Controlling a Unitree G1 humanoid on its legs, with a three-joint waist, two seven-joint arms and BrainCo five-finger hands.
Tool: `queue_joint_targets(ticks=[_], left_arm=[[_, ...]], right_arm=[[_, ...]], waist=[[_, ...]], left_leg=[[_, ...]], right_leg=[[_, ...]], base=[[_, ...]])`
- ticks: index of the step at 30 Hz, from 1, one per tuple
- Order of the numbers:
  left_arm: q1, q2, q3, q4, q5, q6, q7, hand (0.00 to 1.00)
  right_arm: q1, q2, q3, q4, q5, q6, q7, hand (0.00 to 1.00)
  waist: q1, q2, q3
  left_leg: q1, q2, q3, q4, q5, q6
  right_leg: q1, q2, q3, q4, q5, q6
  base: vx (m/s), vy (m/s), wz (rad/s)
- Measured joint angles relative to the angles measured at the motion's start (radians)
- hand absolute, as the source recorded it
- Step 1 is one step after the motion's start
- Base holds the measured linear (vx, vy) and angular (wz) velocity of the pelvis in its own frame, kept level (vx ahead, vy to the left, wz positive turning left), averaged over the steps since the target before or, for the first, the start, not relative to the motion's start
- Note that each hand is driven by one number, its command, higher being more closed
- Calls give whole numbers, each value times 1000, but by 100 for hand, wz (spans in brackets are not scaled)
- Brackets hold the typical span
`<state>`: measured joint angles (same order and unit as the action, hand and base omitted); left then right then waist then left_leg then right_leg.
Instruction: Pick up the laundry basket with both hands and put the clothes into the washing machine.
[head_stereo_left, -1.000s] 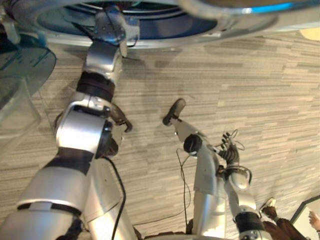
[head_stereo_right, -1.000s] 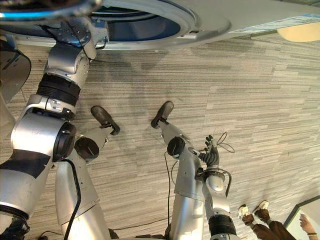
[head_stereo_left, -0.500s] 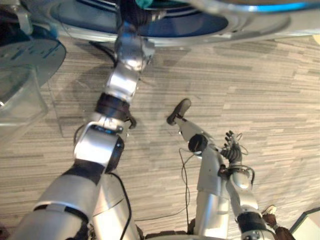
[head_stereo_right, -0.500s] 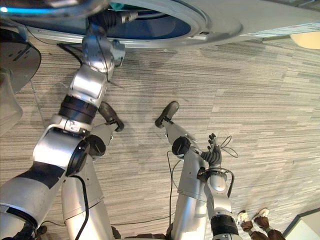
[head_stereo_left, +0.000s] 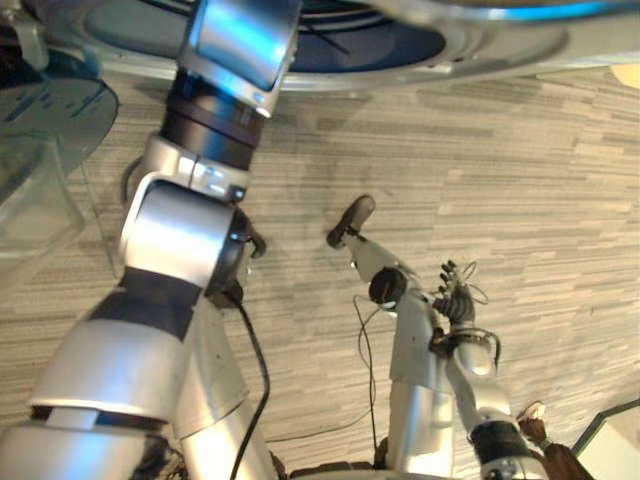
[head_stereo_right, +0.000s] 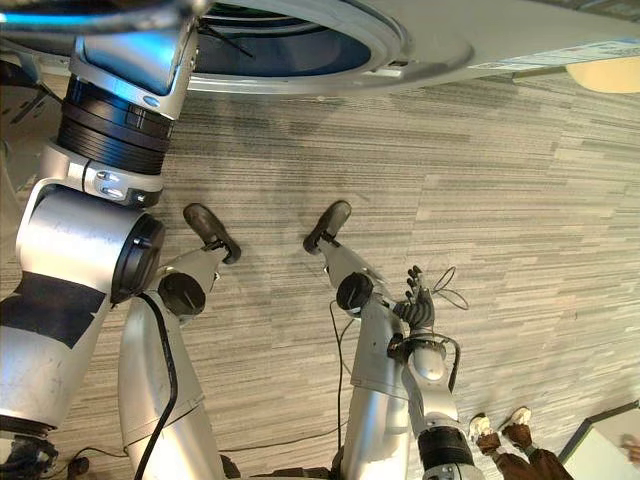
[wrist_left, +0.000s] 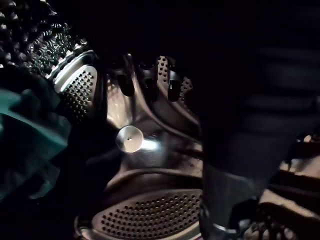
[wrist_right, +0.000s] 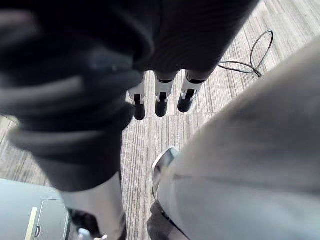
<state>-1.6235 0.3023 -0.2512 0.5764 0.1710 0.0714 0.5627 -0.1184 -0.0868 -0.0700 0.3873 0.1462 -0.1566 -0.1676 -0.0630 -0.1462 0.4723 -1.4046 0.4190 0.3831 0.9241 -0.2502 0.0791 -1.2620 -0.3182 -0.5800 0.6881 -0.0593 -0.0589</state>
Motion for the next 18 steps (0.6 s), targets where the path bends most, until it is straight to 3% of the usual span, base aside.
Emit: queue_joint_targets(ticks=[1, 4, 7, 8, 10, 13, 14, 18], left_arm=[[17, 3, -2, 20, 16, 0, -12, 0], [155, 35, -4, 123, 116, 16, -139, 0], [318, 35, 28, 171, 165, 30, -193, 0], [365, 27, 36, 135, 196, 7, -187, 0], [400, 3, 97, 115, 194, 4, -182, 0], [505, -1, 59, 3, 282, 36, -98, 0], [590, 9, 46, -54, 383, 53, -51, 0], [868, 7, 56, -149, 605, 88, 38, 0]], right_arm=[[0, 0, -1, 0, 0, -1, 0, 0], [-1, 0, -3, -9, 0, -13, 1, 0], [0, -2, -11, -12, -1, -14, 16, 0], [3, -6, -16, -13, -1, -15, 16, 0], [6, -8, -24, -13, -2, -16, 15, 0], [23, -8, -23, -16, -20, -40, 1, 0], [30, -15, -15, -15, -22, -61, -8, 0], [67, -28, -7, 13, -40, -113, -46, 0]], waist=[[0, 1, 2], [0, 4, 11], [2, 7, 20], [9, 13, 24], [23, 18, 28], [28, 28, 34], [32, 39, 41], [59, 54, 48]], left_leg=[[5, 0, 5, 0, 3, 6], [24, 1, 21, 3, 10, 21], [45, 3, 34, 1, 11, 21], [52, 3, 34, -2, 11, 21], [70, -3, 36, -14, 18, 19], [98, -16, 31, -41, 36, 7], [112, -23, 29, -58, 49, 3], [179, -31, 19, -72, 59, -11]], right_leg=[[1, -1, 3, 4, 1, -1], [3, -10, 14, 15, 2, -4], [6, -13, 25, 25, 0, -6], [10, -13, 27, 27, -2, -10], [19, -17, 30, 33, -7, -17], [38, -23, 25, 43, -21, -32], [53, -31, 12, 49, -31, -41], [108, -41, 9, 82, -70, -51]], base=[[-62, -3, 3], [-61, -6, 0], [-59, -15, 0], [-78, -30, 7], [-73, -33, 11], [-62, -49, 23], [-39, -40, 31], [-44, -64, 24]])
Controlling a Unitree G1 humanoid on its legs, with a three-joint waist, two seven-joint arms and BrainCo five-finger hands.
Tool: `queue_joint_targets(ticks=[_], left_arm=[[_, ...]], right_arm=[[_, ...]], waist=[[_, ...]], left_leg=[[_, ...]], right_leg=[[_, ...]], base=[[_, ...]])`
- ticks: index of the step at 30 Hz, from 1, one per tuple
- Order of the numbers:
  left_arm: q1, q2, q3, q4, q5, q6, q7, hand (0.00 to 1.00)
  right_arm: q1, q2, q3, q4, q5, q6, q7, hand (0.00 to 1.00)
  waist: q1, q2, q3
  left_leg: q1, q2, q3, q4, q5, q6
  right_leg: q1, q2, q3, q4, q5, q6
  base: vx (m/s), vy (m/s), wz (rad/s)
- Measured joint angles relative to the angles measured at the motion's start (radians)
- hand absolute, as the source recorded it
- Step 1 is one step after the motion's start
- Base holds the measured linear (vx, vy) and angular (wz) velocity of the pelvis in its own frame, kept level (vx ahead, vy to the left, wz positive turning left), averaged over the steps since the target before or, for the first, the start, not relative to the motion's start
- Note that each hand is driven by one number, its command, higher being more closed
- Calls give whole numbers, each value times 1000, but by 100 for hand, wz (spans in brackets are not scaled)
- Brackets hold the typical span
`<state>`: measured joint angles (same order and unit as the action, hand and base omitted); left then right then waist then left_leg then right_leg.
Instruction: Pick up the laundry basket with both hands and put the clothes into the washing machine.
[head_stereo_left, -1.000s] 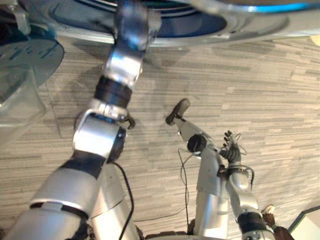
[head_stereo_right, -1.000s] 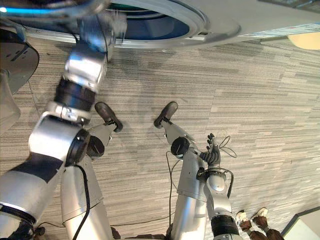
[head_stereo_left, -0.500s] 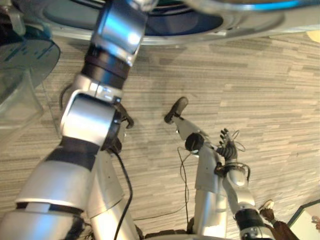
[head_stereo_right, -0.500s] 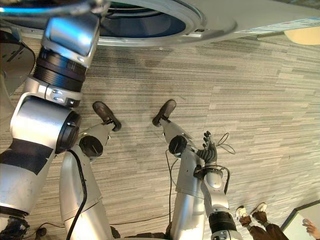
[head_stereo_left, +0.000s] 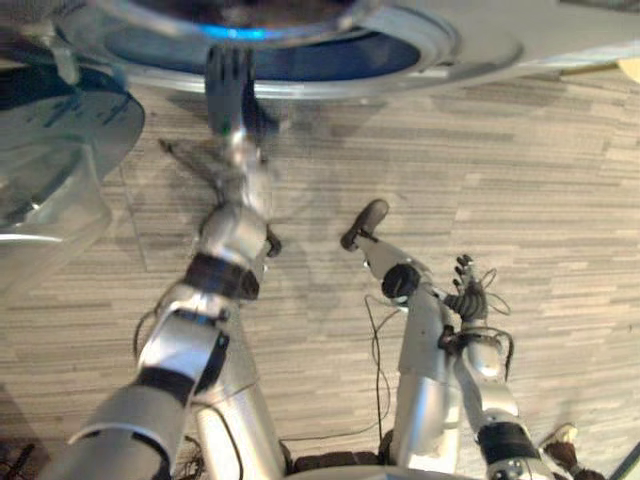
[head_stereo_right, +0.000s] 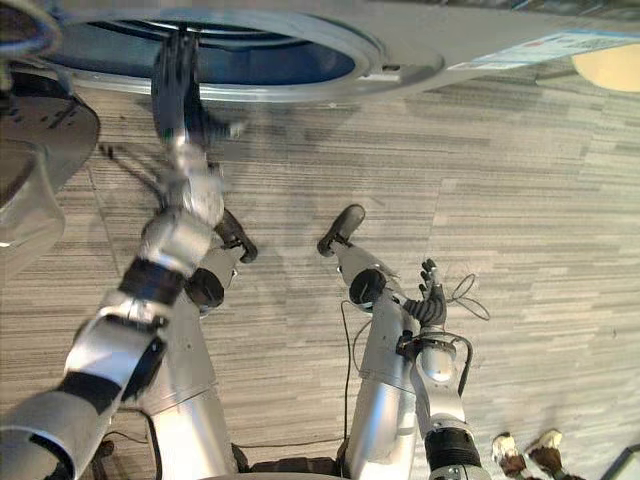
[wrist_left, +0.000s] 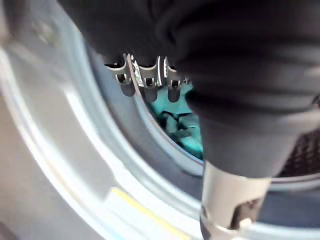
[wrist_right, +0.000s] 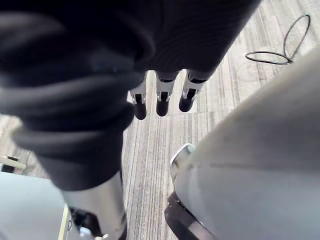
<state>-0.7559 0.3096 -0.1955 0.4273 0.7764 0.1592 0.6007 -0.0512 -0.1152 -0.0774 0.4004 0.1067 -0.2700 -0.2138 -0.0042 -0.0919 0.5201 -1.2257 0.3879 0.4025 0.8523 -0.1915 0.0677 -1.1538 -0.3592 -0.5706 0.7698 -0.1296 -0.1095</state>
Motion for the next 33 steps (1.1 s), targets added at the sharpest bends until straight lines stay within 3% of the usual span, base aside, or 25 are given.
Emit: queue_joint_targets(ticks=[3, 7, 9, 12, 13, 14, 17, 20, 22, 23, 27, 33], left_arm=[[173, -2, 37, -89, 25, 1, 23, 0], [472, -56, 49, -194, 35, -41, 30, 0], [641, -117, 42, -200, 41, -79, -4, 0], [803, -185, 27, -200, 38, -137, -74, 0], [820, -190, 28, -200, 36, -142, -79, 0], [865, -206, 23, -189, 6, -165, -114, 0], [919, -228, 13, -100, -97, -212, -196, 0], [936, -233, 13, 4, -187, -227, -252, 0], [936, -253, 35, 77, -229, -236, -273, 0], [935, -274, 64, 118, -270, -234, -275, 0], [958, -274, 84, 135, -323, -232, -282, 0], [950, -273, 73, 138, -346, -227, -303, 0]], right_arm=[[18, -3, 5, 36, 0, -6, -3, 0], [23, -24, 15, 140, -8, 17, 0, 0], [20, -43, 37, 215, -37, 40, -1, 0], [56, -43, 79, 272, -51, 76, 26, 0], [62, -41, 87, 274, -52, 80, 28, 0], [93, -21, 99, 284, -65, 89, 44, 0], [155, 10, 100, 348, -79, 104, 53, 0], [159, 8, 52, 457, -79, 130, 64, 0], [167, -2, 0, 481, -75, 141, 64, 0], [166, -16, -28, 494, -81, 153, 70, 0], [161, -7, -51, 518, -83, 163, 90, 0], [152, 9, -117, 523, -97, 189, 87, 0]], waist=[[20, 4, -1], [42, 54, -26], [53, 93, -61], [77, 121, -123], [76, 121, -130], [74, 123, -167], [73, 115, -270], [71, 114, -335], [65, 129, -352], [44, 147, -364], [28, 144, -372], [13, 141, -376]], left_leg=[[62, -8, -4, -12, 4, -9], [229, -45, -8, -53, -1, -29], [364, -78, -3, -125, 7, -42], [552, -145, -6, -283, 45, -82], [567, -151, -7, -299, 49, -84], [636, -177, -26, -367, 65, -101], [788, -220, -63, -514, 122, -107], [863, -215, -112, -394, 110, -111], [938, -219, -171, -397, 84, -160], [959, -236, -217, -412, 72, -176], [1038, -276, -268, -493, 59, -195], [1075, -345, -270, -574, 31, -159]], right_leg=[[54, -9, -1, 17, -27, 1], [206, -30, 4, 32, -75, 26], [332, -29, -1, -14, -79, 38], [499, -24, -21, -112, -62, 65], [516, -24, -27, -121, -61, 67], [591, -21, -57, -162, -61, 71], [757, -12, -133, -259, -68, 89], [849, -14, -171, -332, -33, 81], [897, -18, -181, -357, -7, 109], [934, -11, -196, -385, 11, 129], [1013, -11, -222, -449, 63, 141], [1010, -71, -219, -462, 132, 144]], base=[[-31, -66, 25], [-48, -65, 32], [-42, -64, 26], [19, -70, 22], [108, -123, 36], [152, -133, 49], [169, -125, 56], [192, -53, 30], [104, 103, 19], [60, 172, 27], [38, 172, 18], [-53, 191, 8]])
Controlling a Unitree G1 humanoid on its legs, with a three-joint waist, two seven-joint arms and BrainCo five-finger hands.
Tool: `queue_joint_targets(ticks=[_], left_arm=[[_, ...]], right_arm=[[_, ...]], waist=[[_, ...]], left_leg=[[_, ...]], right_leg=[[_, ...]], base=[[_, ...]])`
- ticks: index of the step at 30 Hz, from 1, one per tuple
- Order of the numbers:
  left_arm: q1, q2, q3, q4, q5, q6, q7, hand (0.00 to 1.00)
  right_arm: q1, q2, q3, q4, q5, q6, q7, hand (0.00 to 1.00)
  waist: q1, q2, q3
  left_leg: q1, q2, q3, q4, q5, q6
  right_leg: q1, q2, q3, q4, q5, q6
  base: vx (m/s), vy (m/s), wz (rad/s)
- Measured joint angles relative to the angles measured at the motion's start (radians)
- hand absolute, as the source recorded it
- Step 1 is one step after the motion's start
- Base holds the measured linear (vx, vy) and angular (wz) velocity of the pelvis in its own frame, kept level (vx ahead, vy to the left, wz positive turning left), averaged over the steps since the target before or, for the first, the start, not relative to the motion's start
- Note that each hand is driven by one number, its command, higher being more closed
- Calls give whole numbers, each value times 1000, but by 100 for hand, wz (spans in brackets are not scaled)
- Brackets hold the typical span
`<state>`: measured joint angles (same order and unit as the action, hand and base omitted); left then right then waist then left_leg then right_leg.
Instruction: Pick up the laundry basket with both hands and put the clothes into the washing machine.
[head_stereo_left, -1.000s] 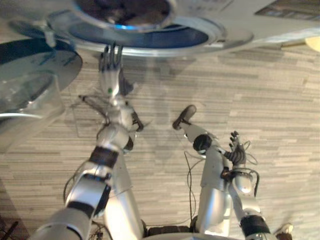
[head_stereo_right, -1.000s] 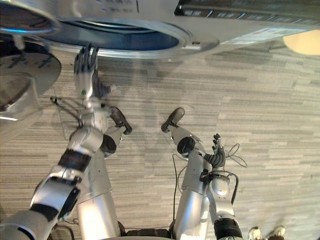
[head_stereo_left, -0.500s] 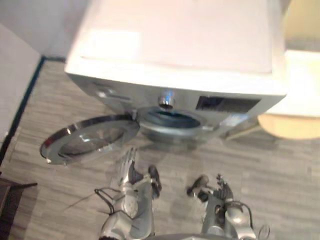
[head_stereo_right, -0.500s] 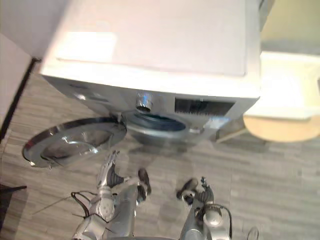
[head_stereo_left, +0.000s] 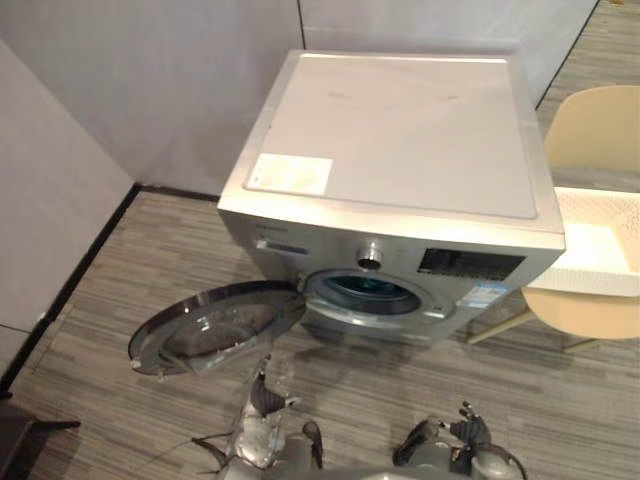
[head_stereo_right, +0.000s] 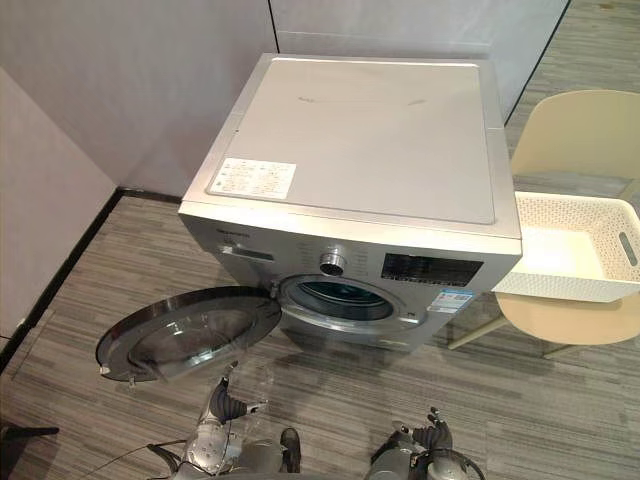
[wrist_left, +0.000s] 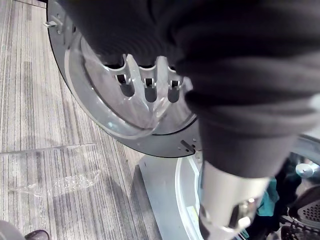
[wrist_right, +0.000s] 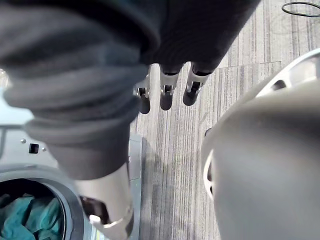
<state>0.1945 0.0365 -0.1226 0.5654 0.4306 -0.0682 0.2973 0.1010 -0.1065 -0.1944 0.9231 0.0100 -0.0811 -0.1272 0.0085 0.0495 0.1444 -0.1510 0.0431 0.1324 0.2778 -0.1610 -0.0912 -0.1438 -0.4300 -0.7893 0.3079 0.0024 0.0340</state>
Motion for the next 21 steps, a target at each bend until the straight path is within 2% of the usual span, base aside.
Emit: queue_joint_targets(ticks=[1, 3, 4, 5, 6, 7, 8, 9, 10, 12, 13, 15, 16, 18, 21], left_arm=[[1, 9, -17, 3, 0, -1, -13, 0], [4, 22, -33, 20, 5, -2, -16, 0], [13, 29, -31, 46, 13, -1, -18, 0], [13, 46, -26, 64, 13, 6, -28, 0], [13, 49, -22, 68, 12, 8, -32, 0], [24, 56, -12, 69, 12, 10, -33, 0], [27, 57, 12, 80, 11, 14, -32, 0], [26, 57, 20, 90, 11, 14, -32, 0], [26, 54, 35, 100, -6, 15, -33, 0], [25, 44, 78, 105, -34, 17, -32, 0], [24, 21, 93, 114, -49, 22, -31, 0], [40, -12, 94, 112, -76, 21, -30, 0], [41, -26, 97, 112, -100, 20, -29, 0], [40, -28, 99, 112, -137, 20, -29, 0], [15, -34, 139, 108, -208, 20, -22, 0]], right_arm=[[0, -1, -2, -1, -13, 4, -1, 0], [-10, -6, 7, 0, -21, 4, 0, 0], [-25, 6, 11, 6, -21, 11, 2, 0], [-26, 17, 14, 6, -21, 11, 4, 0], [-26, 22, 16, 14, -23, 10, 7, 0], [-30, 30, 22, 41, -27, 11, 22, 0], [-30, 35, 38, 51, -32, 11, 29, 0], [-30, 37, 48, 53, -32, 10, 33, 0], [-33, 39, 55, 60, -40, 10, 40, 0], [-36, 40, 92, 92, -57, 11, 45, 0], [-50, 32, 97, 112, -61, 13, 47, 0], [-53, 21, 127, 131, -62, 16, 44, 0], [-54, 16, 144, 137, -64, 17, 44, 0], [-65, 16, 165, 151, -77, 17, 44, 0], [-94, 17, 172, 162, -97, 18, 45, 0]], waist=[[-7, -3, 0], [-16, 3, -3], [-21, 0, -6], [-23, -3, -9], [-22, -1, -9], [-18, -19, -22], [-17, -23, -25], [-19, -24, -26], [-19, -37, -33], [8, -51, -47], [15, -29, -60], [24, -2, -85], [37, 3, -87], [37, 5, -88], [43, -1, -76]], left_leg=[[-5, -22, -4, 13, -4, 13], [-12, -25, 13, 23, -20, 90], [-15, -18, 40, 20, -17, 121], [-10, -14, 46, 17, -10, 132], [-7, -10, 50, 15, -8, 135], [3, -8, 58, 3, 1, 134], [-2, -10, 67, -4, 18, 136], [-7, -10, 69, -6, 27, 136], [-11, -10, 74, -11, 38, 133], [-21, -13, 90, -42, 70, 117], [-34, 5, 81, -75, 93, 94], [-45, 27, 69, -139, 136, 72], [-41, 29, 61, -177, 176, 67], [-45, 30, 41, -212, 224, 70], [-63, 42, 4, -248, 288, 15]], right_leg=[[-3, -9, 20, -1, 22, 4], [-26, 4, 124, -14, 92, 12], [-47, 10, 214, 69, 31, 18], [-55, 27, 257, 221, -56, 1], [-49, 47, 276, 271, -89, 4], [-25, 87, 306, 298, -141, 14], [4, 118, 320, 280, -188, 30], [18, 130, 324, 266, -205, 39], [40, 146, 330, 236, -223, 51], [77, 190, 356, 66, -250, 63], [84, 235, 352, -25, -213, 56], [100, 298, 351, -161, -147, 38], [114, 324, 350, -221, -111, 27], [123, 345, 328, -268, -80, 13], [124, 363, 266, -278, -56, -12]], base=[[-122, 216, 6], [-158, 232, -16], [-184, 155, -32], [-185, 103, -28], [-126, 46, -29], [-113, -1, -26], [-156, -36, -20], [-150, -61, -9], [-167, -90, -14], [-153, -118, -28], [-171, -134, -23], [-157, -129, -21], [-88, -88, -9], [-60, -81, 22], [-66, -102, 52]])
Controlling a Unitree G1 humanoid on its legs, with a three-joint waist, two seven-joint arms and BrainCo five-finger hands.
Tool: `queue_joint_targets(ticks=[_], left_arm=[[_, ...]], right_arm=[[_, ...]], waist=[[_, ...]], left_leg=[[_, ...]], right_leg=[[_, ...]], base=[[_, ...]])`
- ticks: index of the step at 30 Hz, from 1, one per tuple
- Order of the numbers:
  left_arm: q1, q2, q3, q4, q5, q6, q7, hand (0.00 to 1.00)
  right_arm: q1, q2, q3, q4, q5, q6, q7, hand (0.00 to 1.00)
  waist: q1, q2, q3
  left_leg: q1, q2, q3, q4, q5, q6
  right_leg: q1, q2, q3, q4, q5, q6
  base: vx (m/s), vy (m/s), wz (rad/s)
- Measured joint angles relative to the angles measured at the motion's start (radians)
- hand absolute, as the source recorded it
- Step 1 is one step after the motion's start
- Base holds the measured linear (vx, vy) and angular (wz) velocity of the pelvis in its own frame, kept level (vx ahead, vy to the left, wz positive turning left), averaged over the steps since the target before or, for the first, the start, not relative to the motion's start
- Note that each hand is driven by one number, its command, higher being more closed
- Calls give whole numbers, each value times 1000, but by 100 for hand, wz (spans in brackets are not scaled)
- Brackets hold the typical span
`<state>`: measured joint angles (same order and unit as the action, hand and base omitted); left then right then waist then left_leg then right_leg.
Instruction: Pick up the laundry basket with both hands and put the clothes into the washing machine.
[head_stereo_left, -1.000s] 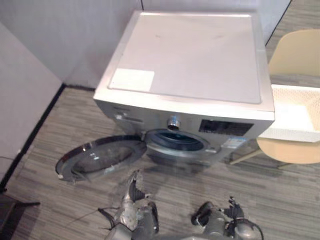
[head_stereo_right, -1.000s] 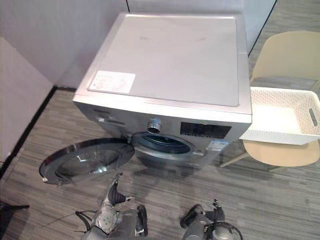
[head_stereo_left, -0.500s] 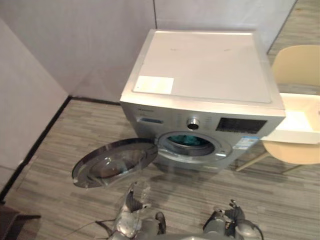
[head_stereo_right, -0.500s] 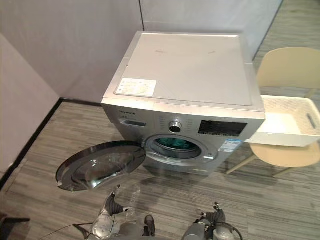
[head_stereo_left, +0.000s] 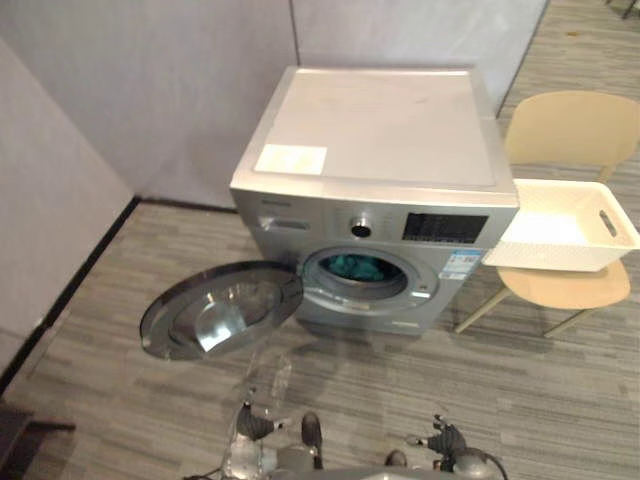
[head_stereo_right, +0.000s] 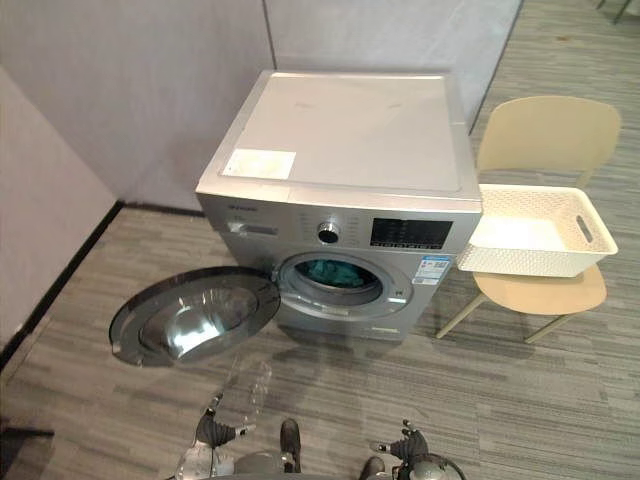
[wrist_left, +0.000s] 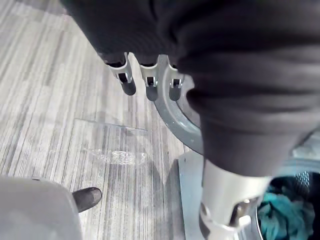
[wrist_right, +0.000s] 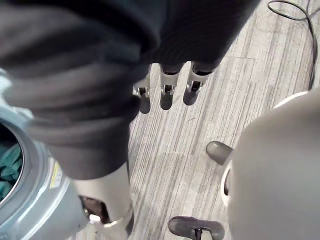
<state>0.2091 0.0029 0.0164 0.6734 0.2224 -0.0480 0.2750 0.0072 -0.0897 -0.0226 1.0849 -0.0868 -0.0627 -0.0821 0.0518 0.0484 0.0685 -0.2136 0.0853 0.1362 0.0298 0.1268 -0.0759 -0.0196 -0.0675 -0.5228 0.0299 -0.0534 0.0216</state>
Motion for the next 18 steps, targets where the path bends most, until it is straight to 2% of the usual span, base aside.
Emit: queue_joint_targets(ticks=[2, 4, 5, 6, 7, 9, 11, 14, 16, 18], left_arm=[[1, -3, 0, -19, -57, 0, 1, 0], [10, -23, 6, -74, -109, 1, -2, 0], [36, -44, 35, -136, -163, -1, -9, 0], [65, -50, 65, -215, -212, -6, -12, 0], [69, -52, 75, -230, -219, -8, -12, 0], [87, -63, 137, -321, -285, -13, -13, 0], [81, -56, 203, -379, -339, -17, -13, 0], [44, -11, 309, -442, -369, -17, -12, 0], [33, 8, 365, -472, -369, -16, -11, 0], [-25, 63, 457, -511, -366, -16, -6, 0]], right_arm=[[-19, -4, -10, 0, -2, 0, -1, 0], [-29, -23, -21, -2, -2, 1, -2, 0], [-38, -48, -24, -4, -2, 2, -2, 0], [-46, -61, -54, -10, -2, 2, -3, 0], [-46, -63, -59, -11, -2, 2, -4, 0], [-41, -77, -88, -10, -2, 8, -3, 0], [-27, -78, -110, -10, -1, 15, -3, 0], [12, -39, -122, -11, 3, 30, 2, 0], [24, -37, -120, -17, 6, 30, 13, 0], [41, -42, -113, -57, -2, 29, 35, 0]], waist=[[4, -9, 1], [14, -14, 15], [18, -5, 16], [17, 11, 17], [17, 15, 17], [17, 43, 16], [8, 72, 8], [-11, 40, 13], [-11, 41, 13], [-14, 51, 11]], left_leg=[[-9, -23, -30, -45, 106, -39], [-3, -31, -17, 32, 51, 23], [20, -24, -12, 97, -8, 35], [51, 1, -28, 118, -53, 3], [58, 8, -33, 117, -59, 1], [94, 34, -85, 55, -79, -14], [105, 42, -81, -4, -124, 1], [106, 2, -74, -22, -118, 7], [120, -13, -54, -30, -114, 9], [126, -30, -47, -37, -109, 18]], right_leg=[[-3, -24, -55, 1, 8, -19], [-2, -56, -82, 14, 6, -24], [-1, -82, -81, 26, 8, -21], [-4, -91, -80, 24, 16, -15], [-5, -90, -79, 23, 17, -14], [-17, -77, -80, 14, 31, 1], [-17, -59, -97, -20, 62, 20], [3, -78, -98, -89, 124, 31], [5, -92, -81, -100, 139, 48], [8, -101, -74, -115, 162, 51]], base=[[-89, -25, 65], [-95, 57, 50], [-57, 133, 27], [-38, 157, 22], [-70, 180, 13], [-82, 174, 4], [-84, 187, 15], [-16, 157, 12], [27, 129, -19], [38, 87, -10]])
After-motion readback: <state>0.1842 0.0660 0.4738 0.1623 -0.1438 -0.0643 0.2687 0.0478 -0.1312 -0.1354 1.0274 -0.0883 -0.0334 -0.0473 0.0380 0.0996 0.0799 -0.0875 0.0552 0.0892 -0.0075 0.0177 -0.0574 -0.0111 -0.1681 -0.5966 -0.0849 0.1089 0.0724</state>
